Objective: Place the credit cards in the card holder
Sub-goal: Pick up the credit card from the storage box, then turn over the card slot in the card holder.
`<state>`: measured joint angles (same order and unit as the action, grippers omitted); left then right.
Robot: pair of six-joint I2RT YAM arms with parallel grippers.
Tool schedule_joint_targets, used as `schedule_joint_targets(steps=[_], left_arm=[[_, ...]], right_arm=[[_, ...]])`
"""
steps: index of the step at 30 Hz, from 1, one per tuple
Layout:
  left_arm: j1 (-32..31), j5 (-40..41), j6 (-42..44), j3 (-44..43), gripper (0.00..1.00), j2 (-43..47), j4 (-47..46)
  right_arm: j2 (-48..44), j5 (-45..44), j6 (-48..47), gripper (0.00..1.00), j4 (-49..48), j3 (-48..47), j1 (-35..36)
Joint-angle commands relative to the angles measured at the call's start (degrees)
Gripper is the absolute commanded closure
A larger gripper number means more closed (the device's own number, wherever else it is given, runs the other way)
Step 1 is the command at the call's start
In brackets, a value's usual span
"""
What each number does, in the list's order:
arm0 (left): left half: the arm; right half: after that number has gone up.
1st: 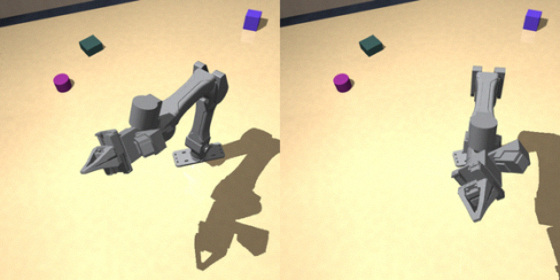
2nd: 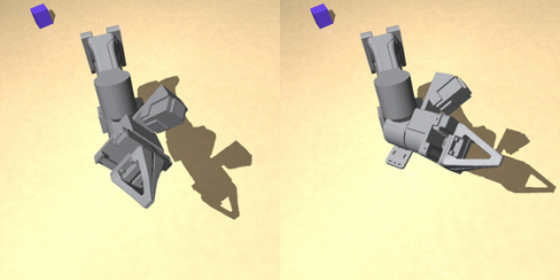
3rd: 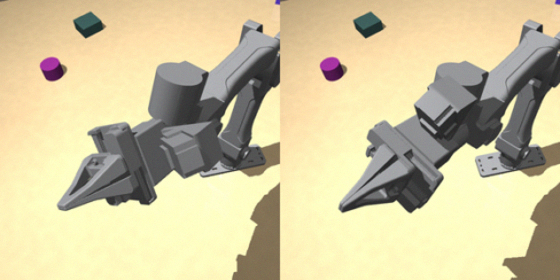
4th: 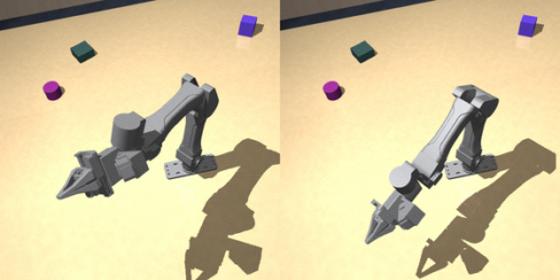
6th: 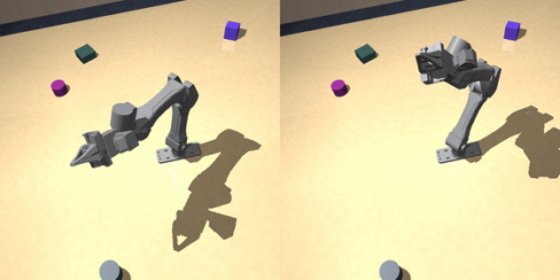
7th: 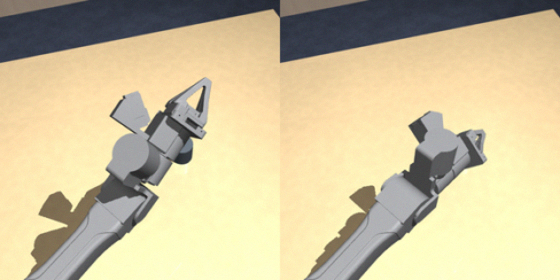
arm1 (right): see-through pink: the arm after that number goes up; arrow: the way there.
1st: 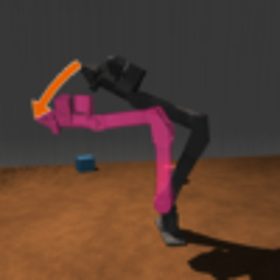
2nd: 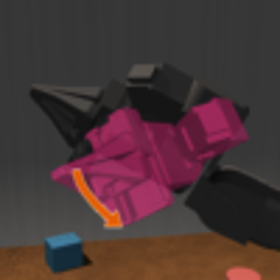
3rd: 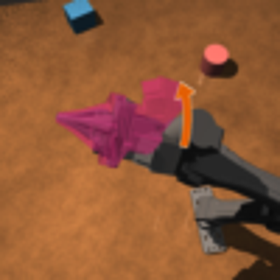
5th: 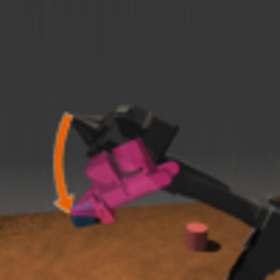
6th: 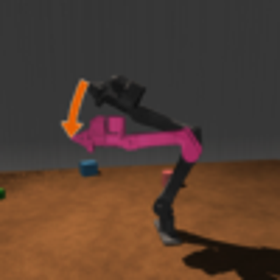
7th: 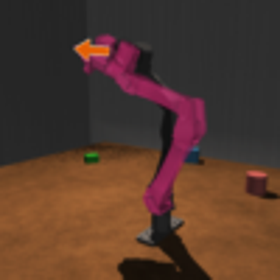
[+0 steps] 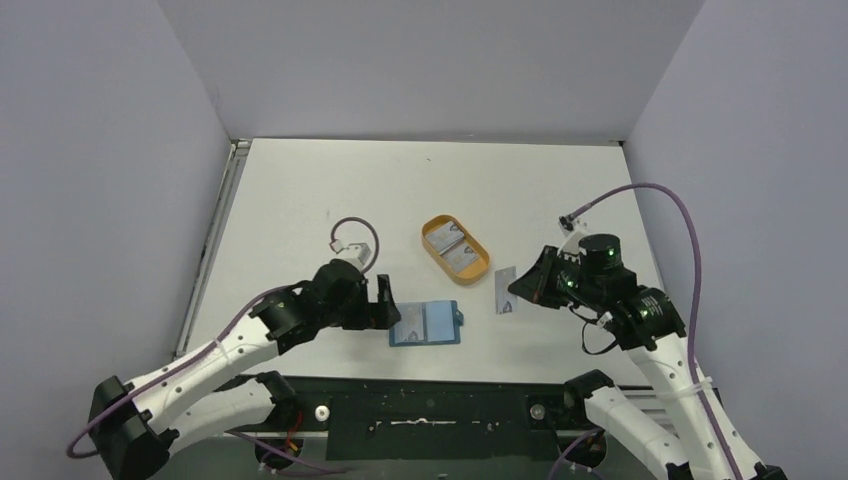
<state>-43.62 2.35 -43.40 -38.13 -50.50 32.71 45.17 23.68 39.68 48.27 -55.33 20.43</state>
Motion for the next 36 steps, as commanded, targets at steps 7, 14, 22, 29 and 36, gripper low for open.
schedule_joint_targets(steps=[7,14,22,29,36], left_arm=[[-13.8,10.8,2.0,-15.9,0.04,-19.3,1.9],[-14.5,10.5,2.6,-19.8,0.03,-25.9,1.1],[-15.1,10.4,3.0,-24.2,0.04,-34.4,0.7],[-15.0,13.9,3.9,-30.3,0.03,-43.5,4.5],[-15.1,18.2,4.8,-34.5,0.03,-49.4,8.4]], right_arm=[[-6.1,-18.9,-5.2,1.00,-2.3,12.3,15.5],[-1.7,-20.2,-5.4,1.00,-3.7,14.0,20.2],[2.0,-16.0,-3.8,1.00,-10.1,16.1,25.3],[5.2,-13.1,-1.0,1.00,-16.2,17.5,27.2],[2.1,-16.2,-1.3,1.00,-12.9,17.9,27.6]])
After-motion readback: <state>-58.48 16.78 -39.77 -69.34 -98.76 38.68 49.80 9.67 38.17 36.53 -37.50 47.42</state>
